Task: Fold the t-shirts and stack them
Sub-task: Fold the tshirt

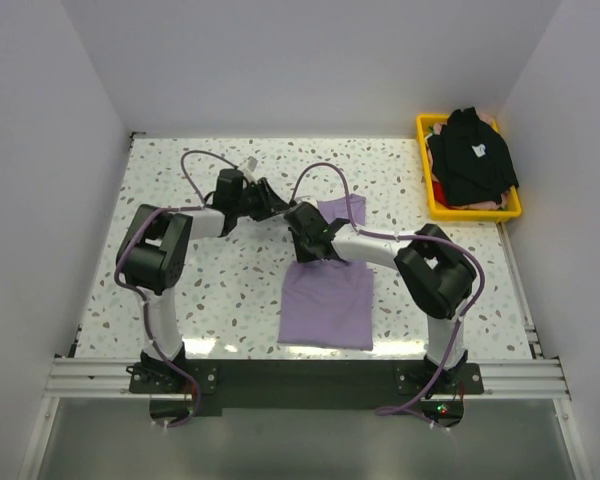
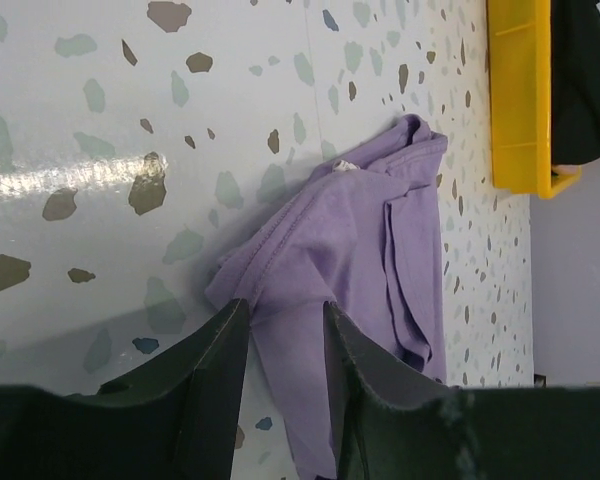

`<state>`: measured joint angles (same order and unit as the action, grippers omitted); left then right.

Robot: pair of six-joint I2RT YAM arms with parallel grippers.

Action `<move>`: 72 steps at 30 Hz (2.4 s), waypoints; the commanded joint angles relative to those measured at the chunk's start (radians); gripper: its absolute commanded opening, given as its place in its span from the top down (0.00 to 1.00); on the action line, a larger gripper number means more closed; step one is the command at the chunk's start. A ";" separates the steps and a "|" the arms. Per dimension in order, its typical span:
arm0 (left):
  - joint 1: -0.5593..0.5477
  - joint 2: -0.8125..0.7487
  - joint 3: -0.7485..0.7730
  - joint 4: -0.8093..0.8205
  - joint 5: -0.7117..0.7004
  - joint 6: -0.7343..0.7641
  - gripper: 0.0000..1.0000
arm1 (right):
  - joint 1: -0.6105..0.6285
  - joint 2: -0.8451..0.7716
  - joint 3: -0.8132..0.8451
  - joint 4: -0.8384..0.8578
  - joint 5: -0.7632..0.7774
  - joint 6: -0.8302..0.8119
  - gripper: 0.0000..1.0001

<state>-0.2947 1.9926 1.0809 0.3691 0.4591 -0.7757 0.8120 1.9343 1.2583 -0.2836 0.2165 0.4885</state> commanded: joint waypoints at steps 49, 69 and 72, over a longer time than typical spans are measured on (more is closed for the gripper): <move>-0.046 0.071 0.208 0.074 -0.212 0.263 1.00 | -0.020 -0.098 -0.079 0.043 -0.092 -0.010 1.00; -0.024 0.121 0.240 0.278 -0.134 0.296 0.78 | -0.040 -0.193 -0.143 0.073 -0.138 -0.007 1.00; -0.021 0.133 0.276 0.236 -0.132 0.274 0.70 | -0.045 -0.192 -0.145 0.086 -0.155 -0.004 1.00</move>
<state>-0.3313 2.1155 1.2884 0.5327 0.3401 -0.5037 0.7692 1.7817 1.1221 -0.1947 0.0940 0.4885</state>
